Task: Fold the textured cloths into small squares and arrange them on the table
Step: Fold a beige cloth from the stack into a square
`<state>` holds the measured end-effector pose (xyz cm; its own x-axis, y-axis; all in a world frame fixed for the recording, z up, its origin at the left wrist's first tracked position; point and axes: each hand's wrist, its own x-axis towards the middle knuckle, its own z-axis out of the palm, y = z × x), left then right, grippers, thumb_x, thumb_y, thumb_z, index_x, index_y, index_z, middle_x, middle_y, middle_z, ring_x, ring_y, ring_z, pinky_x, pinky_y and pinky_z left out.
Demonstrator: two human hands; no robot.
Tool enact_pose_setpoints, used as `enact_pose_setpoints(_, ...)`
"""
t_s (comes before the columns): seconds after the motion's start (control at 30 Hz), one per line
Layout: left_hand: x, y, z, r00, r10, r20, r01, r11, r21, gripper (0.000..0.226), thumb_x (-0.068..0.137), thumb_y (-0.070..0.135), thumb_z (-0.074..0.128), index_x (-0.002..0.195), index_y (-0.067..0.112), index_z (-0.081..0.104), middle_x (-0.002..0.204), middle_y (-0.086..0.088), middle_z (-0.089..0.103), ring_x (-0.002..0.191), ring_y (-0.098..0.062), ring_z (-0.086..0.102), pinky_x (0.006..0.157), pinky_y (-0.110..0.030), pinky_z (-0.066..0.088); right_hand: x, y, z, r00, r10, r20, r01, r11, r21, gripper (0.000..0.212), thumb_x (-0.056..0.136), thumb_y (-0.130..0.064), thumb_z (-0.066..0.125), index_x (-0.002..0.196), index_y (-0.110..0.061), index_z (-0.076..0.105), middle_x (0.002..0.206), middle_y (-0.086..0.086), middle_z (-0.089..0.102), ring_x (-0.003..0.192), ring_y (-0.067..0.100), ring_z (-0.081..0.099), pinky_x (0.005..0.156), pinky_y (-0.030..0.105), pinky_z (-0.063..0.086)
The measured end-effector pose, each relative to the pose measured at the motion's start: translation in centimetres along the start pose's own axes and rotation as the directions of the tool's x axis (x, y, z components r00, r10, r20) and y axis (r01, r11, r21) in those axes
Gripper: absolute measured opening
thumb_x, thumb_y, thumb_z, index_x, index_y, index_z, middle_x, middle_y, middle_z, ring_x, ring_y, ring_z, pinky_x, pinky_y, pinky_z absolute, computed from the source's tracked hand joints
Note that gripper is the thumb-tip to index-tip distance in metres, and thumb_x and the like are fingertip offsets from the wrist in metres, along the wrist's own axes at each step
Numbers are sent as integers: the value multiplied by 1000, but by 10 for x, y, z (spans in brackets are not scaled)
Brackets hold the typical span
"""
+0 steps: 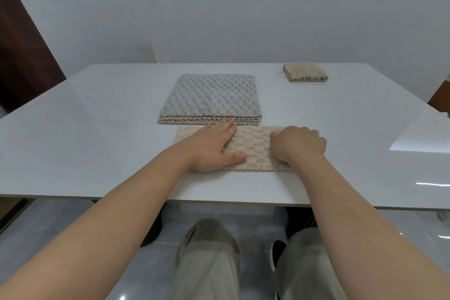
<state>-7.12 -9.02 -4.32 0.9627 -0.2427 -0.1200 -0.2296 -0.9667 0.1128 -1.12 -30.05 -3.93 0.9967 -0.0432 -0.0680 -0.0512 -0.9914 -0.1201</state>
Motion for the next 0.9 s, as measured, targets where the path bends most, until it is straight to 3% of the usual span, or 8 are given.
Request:
enact_pose_setpoints(0.1,2,-3,14,1000,-12,1,12,999,43,107,83,88,13,163,20,-6,170,4,-13,155,-8,-12,128,-39,-3,0,-2,-3,999,-15,48,12,997,73,43,101,-42,37,131,-17,57,136,11,55,128,33,46,101,41,37)
enact_pose_setpoints(0.23,3,-2,19,1000,-20,-24,21,998,56,108,82,90,10,162,20,-7,169,5,-14,155,-8,-13,127,-40,-3,2,-1,-11,996,-77,33,67,969,237,21,102,-36,45,100,-18,55,119,9,66,105,31,60,81,35,42)
enact_pose_setpoints(0.33,3,3,20,1000,-23,-10,24,998,66,109,81,91,7,162,20,-9,169,3,-14,155,-10,-14,127,-41,-3,-2,4,-23,995,-94,-8,91,931,354,29,104,-34,45,118,-10,53,120,13,61,109,33,60,78,34,39)
enact_pose_setpoints(0.43,4,15,22,1000,-21,-9,22,998,64,109,80,91,5,161,20,-12,169,3,-15,155,-11,-15,127,-42,-4,-4,7,-35,992,-113,-53,125,921,368,24,105,-34,43,113,-12,49,116,13,59,100,33,57,76,36,39)
enact_pose_setpoints(0.6,12,49,30,999,-44,-32,45,999,14,107,84,88,7,161,16,-11,169,1,-15,155,-13,-16,127,-44,-6,-9,11,-55,984,-94,-154,144,923,356,47,105,-48,41,125,-7,50,121,15,62,108,35,60,76,38,40)
enact_pose_setpoints(0.73,20,71,32,998,-60,-36,58,997,-44,106,85,86,6,161,14,-9,170,-2,-14,155,-15,-17,126,-45,-7,-11,13,-65,962,-153,-226,218,928,303,37,103,-51,46,104,-15,48,96,5,54,87,28,51,71,37,39)
enact_pose_setpoints(0.83,18,70,22,998,-55,-40,48,985,-164,104,88,86,17,162,16,-7,170,-1,-10,156,-13,-13,127,-43,-6,-13,17,-69,960,-140,-241,208,934,289,38,101,-54,48,99,-16,46,94,3,53,86,29,53,69,37,40)
enact_pose_setpoints(0.9,12,67,10,993,-25,-119,1,981,-192,103,89,84,26,163,18,3,171,0,0,157,-12,-3,128,-40,-2,-13,20,-69,960,-132,-247,203,936,287,40,100,-55,48,100,-16,46,94,4,54,86,29,54,69,38,42)
